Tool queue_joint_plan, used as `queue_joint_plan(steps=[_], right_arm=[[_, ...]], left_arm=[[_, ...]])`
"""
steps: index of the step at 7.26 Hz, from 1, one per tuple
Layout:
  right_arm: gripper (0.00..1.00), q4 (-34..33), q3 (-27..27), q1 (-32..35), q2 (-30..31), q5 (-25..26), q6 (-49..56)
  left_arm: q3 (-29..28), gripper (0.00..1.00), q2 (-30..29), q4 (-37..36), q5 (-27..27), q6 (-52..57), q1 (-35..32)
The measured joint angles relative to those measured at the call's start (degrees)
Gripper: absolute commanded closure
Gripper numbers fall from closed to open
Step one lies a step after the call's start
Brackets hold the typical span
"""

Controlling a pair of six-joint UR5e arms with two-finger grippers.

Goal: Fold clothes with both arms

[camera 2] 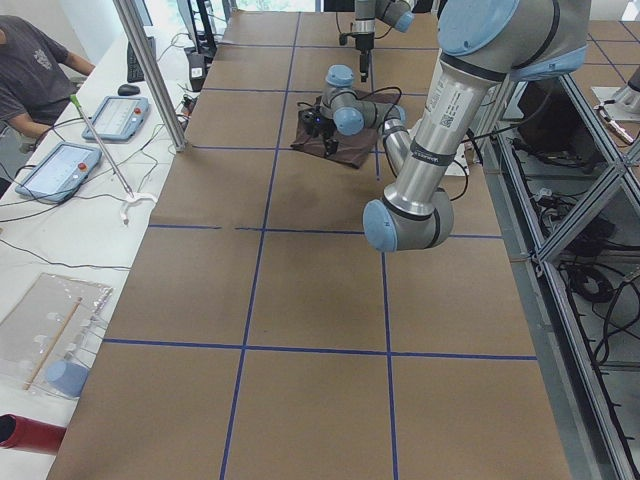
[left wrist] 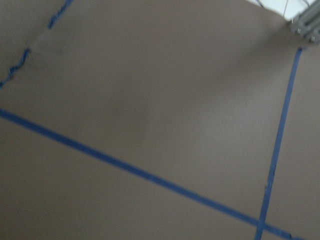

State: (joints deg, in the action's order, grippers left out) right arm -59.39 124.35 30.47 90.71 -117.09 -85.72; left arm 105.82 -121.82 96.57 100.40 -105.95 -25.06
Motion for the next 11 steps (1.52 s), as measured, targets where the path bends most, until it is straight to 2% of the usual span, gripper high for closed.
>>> queue_joint_plan(steps=[1,2,4,6,7,8,10,11], right_arm=[[0.0,-0.3,-3.1,3.8,-5.7,0.5,0.8],[0.0,-0.7,-5.8,6.5,-8.8,0.6,3.8],[0.0,-5.1,-8.4,10.0,-11.1,0.6,14.0],[0.0,-9.2,-9.0,11.5,-13.0,0.5,19.1],[0.0,-9.8,-8.9,11.7,-13.4,0.5,19.7],[0.0,-9.9,-8.9,11.9,-13.5,0.5,20.0],[0.0,-9.8,-8.8,12.1,-13.5,0.4,20.3],[0.0,-9.7,-8.8,12.1,-13.5,0.4,20.3]], left_arm=[[0.2,0.03,0.3,-0.1,-1.1,-6.0,4.3],[0.1,0.04,0.4,-0.1,-2.8,-10.4,7.8],[-0.9,0.1,0.5,-0.1,-4.5,-14.5,10.9],[-2.2,0.19,0.7,-0.1,-6.0,-15.0,11.3],[-2.8,0.29,0.7,-0.1,-6.5,-15.1,11.3],[-3.2,0.46,0.7,-0.1,-6.7,-15.2,11.3],[-3.5,0.98,0.6,-0.1,-6.9,-15.6,11.3],[-3.6,1.0,0.6,-0.1,-7.1,-15.9,11.3]])
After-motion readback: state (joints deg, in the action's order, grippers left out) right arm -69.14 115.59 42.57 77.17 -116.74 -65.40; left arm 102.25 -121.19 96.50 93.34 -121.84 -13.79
